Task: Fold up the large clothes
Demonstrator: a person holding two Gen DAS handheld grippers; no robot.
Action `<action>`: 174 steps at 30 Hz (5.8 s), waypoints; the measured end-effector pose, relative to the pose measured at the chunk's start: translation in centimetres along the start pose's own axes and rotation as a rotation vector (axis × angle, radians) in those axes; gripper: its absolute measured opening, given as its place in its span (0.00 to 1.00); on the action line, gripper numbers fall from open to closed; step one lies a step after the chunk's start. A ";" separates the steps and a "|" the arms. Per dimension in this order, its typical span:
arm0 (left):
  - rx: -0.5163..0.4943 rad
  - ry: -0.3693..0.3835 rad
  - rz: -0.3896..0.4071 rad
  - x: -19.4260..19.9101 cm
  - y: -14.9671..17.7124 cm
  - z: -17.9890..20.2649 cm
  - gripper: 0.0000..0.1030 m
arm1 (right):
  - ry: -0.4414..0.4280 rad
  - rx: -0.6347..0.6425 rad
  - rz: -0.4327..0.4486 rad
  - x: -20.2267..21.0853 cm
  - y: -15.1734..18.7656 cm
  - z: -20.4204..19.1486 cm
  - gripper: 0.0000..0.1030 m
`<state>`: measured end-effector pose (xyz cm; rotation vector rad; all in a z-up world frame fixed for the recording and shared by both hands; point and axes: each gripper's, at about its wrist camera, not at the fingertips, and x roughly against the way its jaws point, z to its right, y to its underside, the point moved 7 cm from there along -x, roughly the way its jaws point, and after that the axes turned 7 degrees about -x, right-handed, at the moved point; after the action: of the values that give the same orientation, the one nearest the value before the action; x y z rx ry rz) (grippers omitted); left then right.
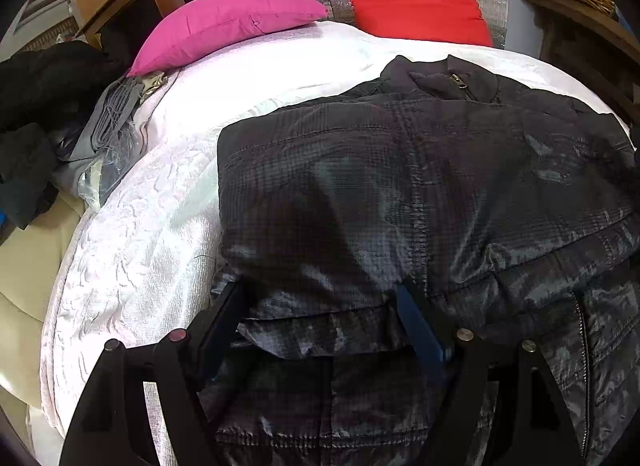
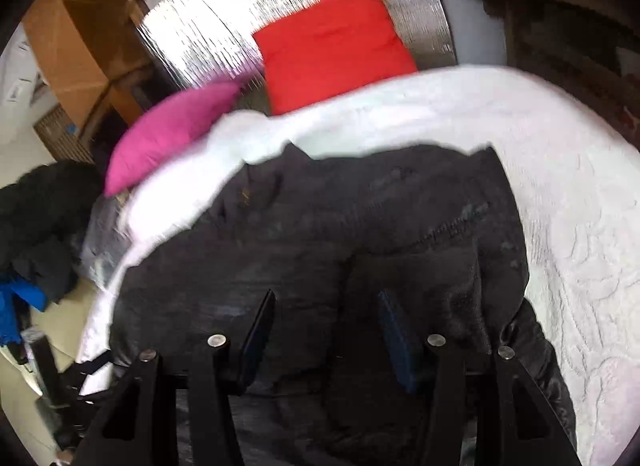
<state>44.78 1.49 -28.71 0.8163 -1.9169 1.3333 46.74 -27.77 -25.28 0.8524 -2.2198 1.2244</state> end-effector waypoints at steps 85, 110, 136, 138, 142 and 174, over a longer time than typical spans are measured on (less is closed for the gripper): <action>0.131 0.044 -0.066 -2.1 -1.5 -4.4 0.78 | 0.061 -0.027 0.140 2.1 -2.2 3.0 0.42; 0.050 0.137 0.039 1.8 -1.5 -0.6 0.79 | -0.064 0.086 -0.176 1.7 3.2 -0.8 0.42; 0.265 0.141 0.008 0.2 2.3 -9.6 0.88 | -0.041 -0.249 -0.156 2.6 1.1 11.3 0.79; 0.292 0.208 -0.002 -0.4 2.4 -9.2 0.88 | -0.068 -0.249 -0.167 1.5 1.2 11.1 0.80; 0.320 0.283 -0.031 -2.5 1.6 -9.0 0.87 | -0.053 -0.189 -0.187 0.0 2.1 9.7 0.78; 0.160 0.098 0.181 10.8 7.9 -7.6 0.82 | -0.096 -0.101 0.004 12.0 2.9 7.5 0.72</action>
<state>33.42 9.62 -22.33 0.6519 -1.8612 1.6224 35.58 -36.57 -22.84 0.8836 -2.3387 1.0833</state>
